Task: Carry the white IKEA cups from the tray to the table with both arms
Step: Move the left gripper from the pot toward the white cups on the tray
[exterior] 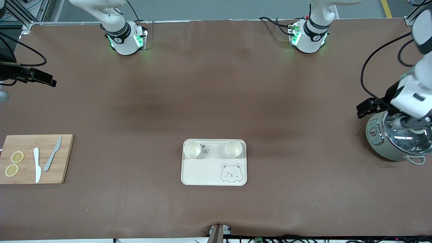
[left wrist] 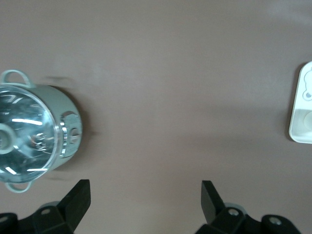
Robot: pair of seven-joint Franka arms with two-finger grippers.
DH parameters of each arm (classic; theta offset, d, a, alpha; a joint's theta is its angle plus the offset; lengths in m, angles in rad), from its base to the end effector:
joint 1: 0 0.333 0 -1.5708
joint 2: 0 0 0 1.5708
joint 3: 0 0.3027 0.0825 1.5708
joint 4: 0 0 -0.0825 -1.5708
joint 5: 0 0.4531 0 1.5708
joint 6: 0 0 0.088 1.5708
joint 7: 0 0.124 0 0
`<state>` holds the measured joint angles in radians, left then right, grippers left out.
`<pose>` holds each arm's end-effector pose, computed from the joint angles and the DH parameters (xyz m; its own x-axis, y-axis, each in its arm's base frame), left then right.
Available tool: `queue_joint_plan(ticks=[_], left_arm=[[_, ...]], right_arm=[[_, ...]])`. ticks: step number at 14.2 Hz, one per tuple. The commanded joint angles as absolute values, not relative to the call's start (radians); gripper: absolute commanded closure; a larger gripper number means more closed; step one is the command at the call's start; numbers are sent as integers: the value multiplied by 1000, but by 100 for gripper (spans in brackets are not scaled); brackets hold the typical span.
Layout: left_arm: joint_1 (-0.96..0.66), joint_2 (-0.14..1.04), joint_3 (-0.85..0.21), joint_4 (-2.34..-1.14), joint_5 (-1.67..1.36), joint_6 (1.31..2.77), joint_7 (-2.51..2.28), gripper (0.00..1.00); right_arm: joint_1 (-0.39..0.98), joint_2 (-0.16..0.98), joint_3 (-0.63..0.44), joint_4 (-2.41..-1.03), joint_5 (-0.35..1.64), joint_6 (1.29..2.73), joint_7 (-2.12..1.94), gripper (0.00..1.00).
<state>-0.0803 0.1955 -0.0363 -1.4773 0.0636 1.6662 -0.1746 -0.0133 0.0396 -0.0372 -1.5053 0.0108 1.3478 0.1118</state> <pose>0.6825 -0.0707 0.5255 0.9986 0.0523 0.0032 0.0524 -0.9970 -0.0565 0.6066 -0.0287 0.5876 0.9678 -0.1585 -0.1956 -0.1591 -0.9872 0.0126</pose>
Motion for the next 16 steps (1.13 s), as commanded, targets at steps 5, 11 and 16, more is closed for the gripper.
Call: queue_joint_plan(ticks=[5,11,16], left_arm=[[-198,351,-41,-1460,91,1758,-322,0],[-299,400,-41,-1460,87,1822,-423,0],[-362,472,-41,-1425,86,1856,-574,0]], right_arm=[[-6,43,-38,-1442,-11,1397,109,0],[-9,67,-40,-1437,17,1439,106,0],[-2,67,-38,-1437,41,1433,106,0]])
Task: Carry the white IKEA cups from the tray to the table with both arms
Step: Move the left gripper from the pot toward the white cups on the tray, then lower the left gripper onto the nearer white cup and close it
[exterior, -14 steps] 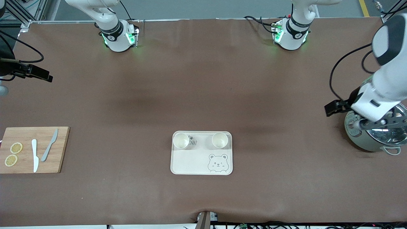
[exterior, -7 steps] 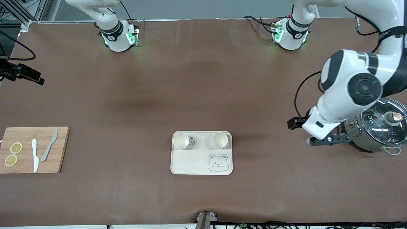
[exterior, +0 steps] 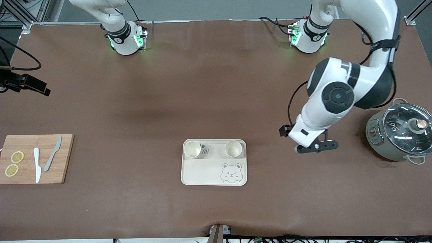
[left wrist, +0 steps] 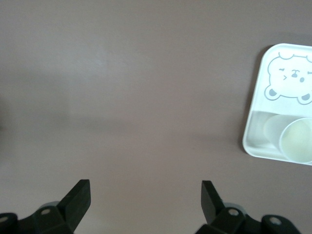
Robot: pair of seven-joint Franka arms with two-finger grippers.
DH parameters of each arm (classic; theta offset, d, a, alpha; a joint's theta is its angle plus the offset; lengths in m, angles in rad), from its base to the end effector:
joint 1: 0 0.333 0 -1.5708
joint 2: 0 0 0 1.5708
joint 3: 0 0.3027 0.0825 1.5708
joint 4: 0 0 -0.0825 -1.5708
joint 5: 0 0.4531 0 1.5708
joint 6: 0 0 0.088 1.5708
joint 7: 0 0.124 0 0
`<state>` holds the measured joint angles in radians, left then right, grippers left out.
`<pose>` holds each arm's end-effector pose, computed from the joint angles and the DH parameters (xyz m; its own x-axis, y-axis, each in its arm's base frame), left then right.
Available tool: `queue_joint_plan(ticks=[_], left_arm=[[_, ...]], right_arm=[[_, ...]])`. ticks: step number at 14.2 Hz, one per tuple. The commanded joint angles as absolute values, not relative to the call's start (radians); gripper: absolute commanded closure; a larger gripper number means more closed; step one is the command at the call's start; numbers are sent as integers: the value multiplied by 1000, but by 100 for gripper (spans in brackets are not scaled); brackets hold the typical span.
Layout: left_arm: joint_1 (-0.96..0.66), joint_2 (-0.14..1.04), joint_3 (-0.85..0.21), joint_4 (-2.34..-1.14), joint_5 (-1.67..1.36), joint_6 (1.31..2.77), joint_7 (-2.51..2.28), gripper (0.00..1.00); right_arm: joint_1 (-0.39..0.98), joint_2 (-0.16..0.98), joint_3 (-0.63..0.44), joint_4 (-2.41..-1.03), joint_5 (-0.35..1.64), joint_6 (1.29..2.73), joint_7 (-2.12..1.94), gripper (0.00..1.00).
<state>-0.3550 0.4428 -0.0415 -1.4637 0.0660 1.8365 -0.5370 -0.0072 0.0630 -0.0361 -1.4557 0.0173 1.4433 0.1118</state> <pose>0.6849 -0.2759 0.3703 0.9914 0.1253 -0.0372 0.1223 -0.9897 -0.0740 0.6275 -0.0242 0.6057 0.9854 -0.1523 -0.0765 -0.1532 -0.9882 -0.0065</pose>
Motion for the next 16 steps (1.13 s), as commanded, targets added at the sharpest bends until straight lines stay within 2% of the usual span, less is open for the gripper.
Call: queue_joint_plan(ticks=[1,5,7,10,13,15,16], left_arm=[[-379,485,-43,-1425,77,1885,-580,0],[-448,567,-43,-1424,38,2057,-670,0],[-494,627,-41,-1395,32,2135,-766,4],[-531,702,-35,-1358,35,2148,-801,5],[-534,747,-35,-1356,35,2219,-802,6],[-543,767,-40,-1359,34,2229,-802,20],[-555,772,-38,-1359,34,2229,-802,22]], right_arm=[[3,71,-38,-1439,44,1431,104,0],[25,87,-38,-1437,46,1448,106,0],[35,87,-40,-1437,49,1456,106,0],[32,87,-41,-1439,61,1442,106,0],[28,86,-43,-1433,69,1410,106,0],[23,89,-43,-1427,80,1422,106,0],[25,92,-44,-1427,90,1430,106,0]])
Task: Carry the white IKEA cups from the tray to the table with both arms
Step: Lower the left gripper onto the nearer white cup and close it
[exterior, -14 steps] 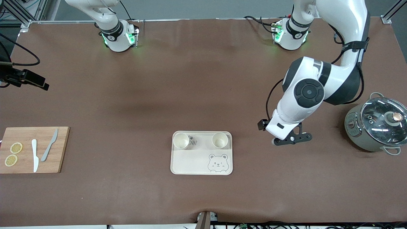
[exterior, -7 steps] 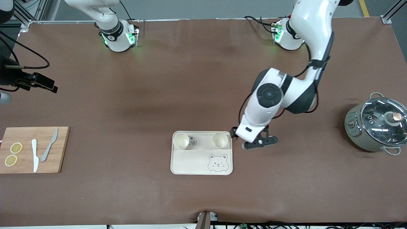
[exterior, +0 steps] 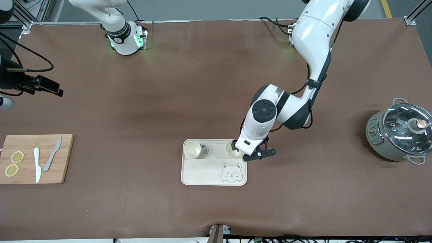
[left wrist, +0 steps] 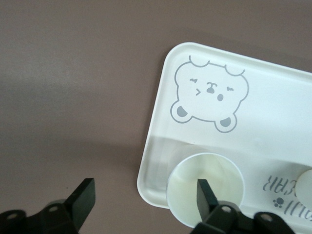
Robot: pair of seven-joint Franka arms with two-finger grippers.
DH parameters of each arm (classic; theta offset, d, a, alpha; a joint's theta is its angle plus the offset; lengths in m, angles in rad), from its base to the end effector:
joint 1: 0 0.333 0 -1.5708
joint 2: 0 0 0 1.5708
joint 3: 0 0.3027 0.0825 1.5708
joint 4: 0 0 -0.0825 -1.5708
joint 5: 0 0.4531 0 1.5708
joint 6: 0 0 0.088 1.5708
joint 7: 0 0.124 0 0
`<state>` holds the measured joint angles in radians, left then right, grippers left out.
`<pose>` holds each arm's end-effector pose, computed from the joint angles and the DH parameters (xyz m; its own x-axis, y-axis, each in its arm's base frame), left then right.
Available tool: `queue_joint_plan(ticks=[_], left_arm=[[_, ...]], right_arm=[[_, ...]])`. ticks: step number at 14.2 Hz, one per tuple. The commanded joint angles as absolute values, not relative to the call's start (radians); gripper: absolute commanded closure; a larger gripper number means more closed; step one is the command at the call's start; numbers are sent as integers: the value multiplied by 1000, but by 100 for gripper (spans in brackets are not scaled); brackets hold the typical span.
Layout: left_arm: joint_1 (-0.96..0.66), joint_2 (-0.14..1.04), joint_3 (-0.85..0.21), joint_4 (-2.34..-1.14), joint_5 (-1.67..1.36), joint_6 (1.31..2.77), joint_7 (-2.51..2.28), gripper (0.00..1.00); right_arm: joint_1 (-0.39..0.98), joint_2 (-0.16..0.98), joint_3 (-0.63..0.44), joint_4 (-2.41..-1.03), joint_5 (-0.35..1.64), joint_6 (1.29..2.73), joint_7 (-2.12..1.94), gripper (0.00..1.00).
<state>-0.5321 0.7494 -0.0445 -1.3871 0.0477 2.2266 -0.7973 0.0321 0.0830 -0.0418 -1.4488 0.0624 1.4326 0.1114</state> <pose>0.6684 -0.4253 0.2100 0.9759 0.2066 0.0705 0.2028 -0.9775 0.0579 0.6322 0.0033 0.5961 0.9882 -0.1122 -0.1047 -0.1177 -0.9919 -0.0475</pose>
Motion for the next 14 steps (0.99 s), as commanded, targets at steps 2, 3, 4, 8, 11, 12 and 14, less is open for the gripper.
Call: queue_joint_plan(ticks=[2,3,4,8,11,12,14], left_arm=[[-558,791,-40,-1359,32,2230,-801,25],[-564,802,-40,-1358,32,2233,-801,30],[-577,814,-40,-1358,32,2244,-802,34],[-581,845,-40,-1358,32,2282,-848,62],[-594,864,-38,-1358,34,2328,-839,100],[-594,865,-38,-1358,40,2350,-835,100],[-594,853,-35,-1356,43,2355,-807,100]], right_arm=[[23,95,-44,-1425,91,1480,107,0],[21,95,-44,-1425,89,1494,106,0],[18,97,-46,-1425,89,1502,104,0],[28,100,-45,-1430,91,1526,107,0],[43,156,-43,-1439,92,1511,101,0],[52,172,-41,-1437,87,1516,97,0],[78,208,-41,-1431,90,1526,92,0]])
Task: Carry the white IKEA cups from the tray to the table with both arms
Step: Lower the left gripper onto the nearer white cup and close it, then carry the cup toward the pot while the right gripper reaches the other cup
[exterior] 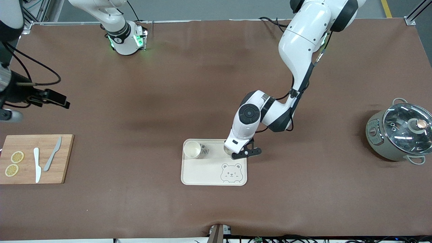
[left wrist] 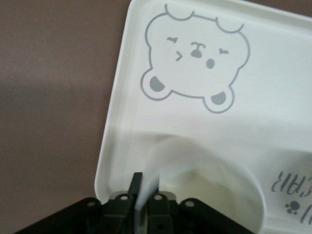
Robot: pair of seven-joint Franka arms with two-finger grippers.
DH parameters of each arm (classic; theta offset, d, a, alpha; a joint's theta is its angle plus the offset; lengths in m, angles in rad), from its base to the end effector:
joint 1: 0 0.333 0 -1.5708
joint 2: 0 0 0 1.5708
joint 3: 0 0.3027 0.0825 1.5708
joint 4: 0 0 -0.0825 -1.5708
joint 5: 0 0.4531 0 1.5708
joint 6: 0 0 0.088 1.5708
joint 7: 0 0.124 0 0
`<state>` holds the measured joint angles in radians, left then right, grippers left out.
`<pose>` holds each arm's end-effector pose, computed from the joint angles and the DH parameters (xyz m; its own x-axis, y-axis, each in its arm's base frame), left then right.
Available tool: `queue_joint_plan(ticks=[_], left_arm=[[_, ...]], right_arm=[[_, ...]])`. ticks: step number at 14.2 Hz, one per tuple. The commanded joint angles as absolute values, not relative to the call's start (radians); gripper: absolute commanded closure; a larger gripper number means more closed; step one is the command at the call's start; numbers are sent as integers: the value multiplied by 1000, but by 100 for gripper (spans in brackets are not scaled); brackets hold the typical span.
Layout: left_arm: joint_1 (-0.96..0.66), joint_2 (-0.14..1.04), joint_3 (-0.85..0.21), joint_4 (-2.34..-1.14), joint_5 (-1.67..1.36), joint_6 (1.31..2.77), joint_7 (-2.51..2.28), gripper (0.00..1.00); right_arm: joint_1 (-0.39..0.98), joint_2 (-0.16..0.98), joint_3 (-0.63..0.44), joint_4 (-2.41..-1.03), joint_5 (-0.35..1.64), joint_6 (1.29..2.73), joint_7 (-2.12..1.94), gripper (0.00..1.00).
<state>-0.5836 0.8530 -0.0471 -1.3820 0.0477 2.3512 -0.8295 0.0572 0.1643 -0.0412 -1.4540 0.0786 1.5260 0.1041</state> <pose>0.6438 -0.4611 0.1432 0.9790 0.1871 0.0805 0.1803 -0.9799 0.0848 0.6633 0.0225 0.5479 0.9915 -0.0844 -0.0989 -0.0907 -0.9940 -0.0618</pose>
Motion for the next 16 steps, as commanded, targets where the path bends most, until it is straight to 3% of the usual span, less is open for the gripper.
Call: queue_joint_plan(ticks=[1,4,11,16], left_arm=[[-591,841,-35,-1358,46,2349,-795,100],[-577,798,-34,-1361,48,2339,-793,100],[-482,631,-32,-1364,48,2174,-735,100],[-341,532,-37,-1373,40,2025,-545,100]], right_arm=[[72,233,-43,-1430,91,1540,92,0],[83,274,-43,-1448,87,1661,98,0],[89,362,-43,-1494,147,1690,202,0],[250,544,-38,-1529,172,1989,359,0]])
